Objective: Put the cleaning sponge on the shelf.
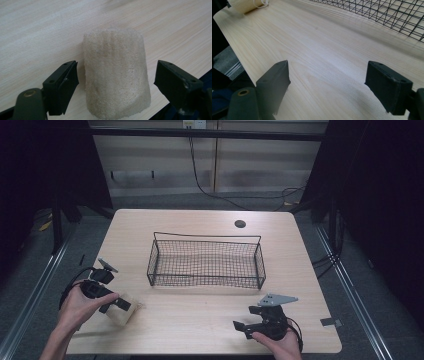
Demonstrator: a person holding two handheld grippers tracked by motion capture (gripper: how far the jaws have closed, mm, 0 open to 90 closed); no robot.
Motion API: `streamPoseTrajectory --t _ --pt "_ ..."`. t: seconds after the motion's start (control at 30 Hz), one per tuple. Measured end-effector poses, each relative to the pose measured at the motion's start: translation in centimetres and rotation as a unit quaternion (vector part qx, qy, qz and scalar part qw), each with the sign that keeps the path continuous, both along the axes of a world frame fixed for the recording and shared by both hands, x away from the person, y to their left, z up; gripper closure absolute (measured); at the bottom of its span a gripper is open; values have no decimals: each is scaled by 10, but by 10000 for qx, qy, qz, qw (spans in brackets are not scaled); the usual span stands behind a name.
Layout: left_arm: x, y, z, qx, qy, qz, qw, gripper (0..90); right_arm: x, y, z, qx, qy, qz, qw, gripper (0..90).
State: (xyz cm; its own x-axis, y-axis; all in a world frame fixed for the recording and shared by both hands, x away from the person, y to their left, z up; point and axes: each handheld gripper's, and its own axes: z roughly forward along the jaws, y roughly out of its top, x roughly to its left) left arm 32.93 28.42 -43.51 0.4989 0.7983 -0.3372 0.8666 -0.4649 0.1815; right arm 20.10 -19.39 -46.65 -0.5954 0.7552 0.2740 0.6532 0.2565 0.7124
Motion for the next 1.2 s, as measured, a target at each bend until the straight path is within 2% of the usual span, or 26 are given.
streamPoseTrajectory --t 0.13,0.3,0.5,0.63,0.73,0.9,1.2 --pt "2 -1 -8 103 134 -52 9998 186 0 0 0 5 4 14 10000 189" --pt "3 -3 -14 94 271 -129 9995 199 0 0 0 -3 -7 7 10000 190" --pt "4 -8 -18 104 339 -175 9992 195 0 0 0 -9 -5 14 10000 191" --pt "5 -10 -22 201 395 -272 9986 213 0 0 0 -19 -3 18 10000 191" --pt "5 -11 -23 216 387 -282 9986 252 0 0 0 -30 5 18 10000 191" --pt "5 -13 -22 319 352 -286 9985 259 1 0 0 -41 6 26 10000 191" --pt "4 -13 -16 269 424 -326 9982 261 1 0 -1 -37 10 22 10000 192"
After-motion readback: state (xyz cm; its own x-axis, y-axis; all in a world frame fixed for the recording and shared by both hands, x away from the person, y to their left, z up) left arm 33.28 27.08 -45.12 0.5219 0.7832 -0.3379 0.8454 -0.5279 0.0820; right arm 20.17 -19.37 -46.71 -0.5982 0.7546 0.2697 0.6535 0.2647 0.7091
